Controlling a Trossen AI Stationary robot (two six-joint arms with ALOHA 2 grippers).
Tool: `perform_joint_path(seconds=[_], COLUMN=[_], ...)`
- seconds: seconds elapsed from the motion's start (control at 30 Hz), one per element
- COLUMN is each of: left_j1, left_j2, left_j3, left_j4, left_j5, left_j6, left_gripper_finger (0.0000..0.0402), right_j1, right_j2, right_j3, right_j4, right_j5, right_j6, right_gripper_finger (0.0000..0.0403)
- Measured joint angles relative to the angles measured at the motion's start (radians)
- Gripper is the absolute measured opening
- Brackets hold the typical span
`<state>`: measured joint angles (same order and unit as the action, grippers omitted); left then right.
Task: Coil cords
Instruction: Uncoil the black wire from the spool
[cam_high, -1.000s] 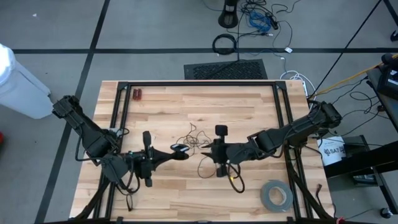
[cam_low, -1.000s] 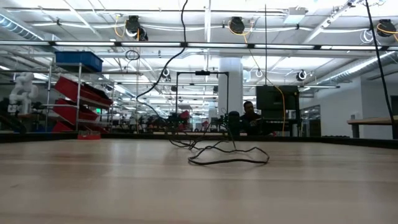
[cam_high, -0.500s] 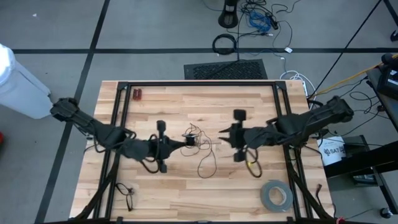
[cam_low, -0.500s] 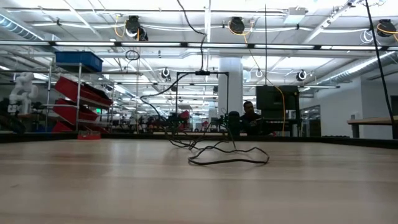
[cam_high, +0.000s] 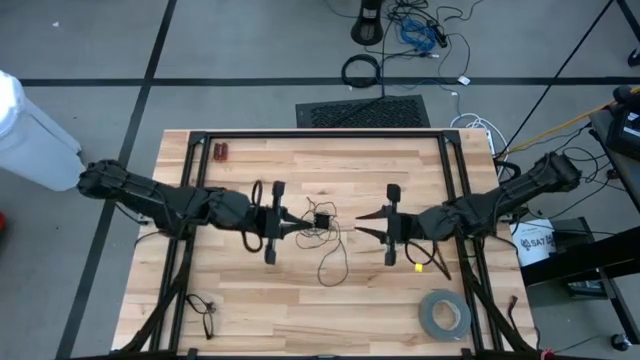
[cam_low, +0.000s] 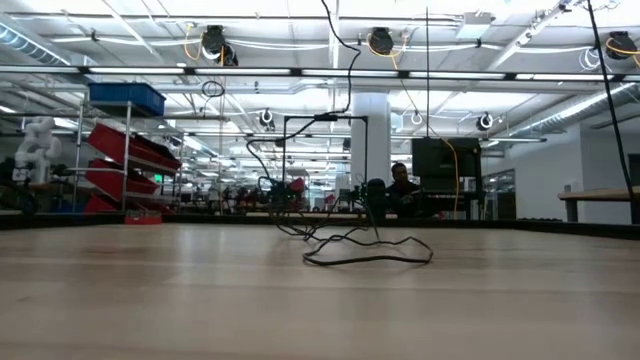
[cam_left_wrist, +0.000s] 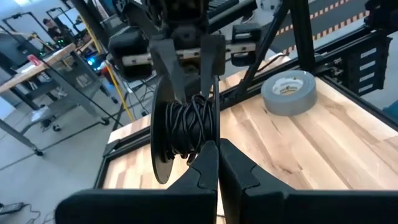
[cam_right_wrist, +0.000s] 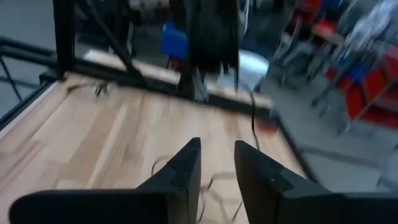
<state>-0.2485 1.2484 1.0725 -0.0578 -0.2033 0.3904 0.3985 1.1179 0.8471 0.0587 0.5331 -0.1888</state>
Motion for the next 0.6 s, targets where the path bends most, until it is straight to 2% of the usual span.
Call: perform_joint_path(seconds=[0.07, 0.17, 0.3, 0.43, 0.6], left_j1=[0.021, 0.043, 0.051, 0.053, 0.056], left_j2=[0.0, 0.0, 0.003, 0.016, 0.028], left_j3=[0.0, 0.0, 0.0, 0.0, 0.0], left_j4=[-0.001, -0.001, -0.001, -0.005, 0.004], left_j5=[0.031, 0.08, 0.099, 0.099, 0.098], left_j6=[-0.012, -0.019, -0.019, -0.036, -0.038], left_gripper_finger=[0.0, 0.0, 0.0, 0.0, 0.0], right_j1=[-0.004, -0.015, -0.052, -0.102, -0.148], right_j2=[0.002, 0.004, 0.004, 0.005, 0.04], right_j3=[-0.012, -0.009, 0.012, 0.012, 0.012], right_j4=[0.076, 0.1, 0.12, 0.142, 0.205], right_j5=[0.017, 0.046, 0.033, -0.064, -0.181], right_j6=[-0.059, -0.104, -0.101, -0.066, -0.051], right_gripper_finger=[0.0097, 0.0118, 0.0149, 0.017, 0.0172])
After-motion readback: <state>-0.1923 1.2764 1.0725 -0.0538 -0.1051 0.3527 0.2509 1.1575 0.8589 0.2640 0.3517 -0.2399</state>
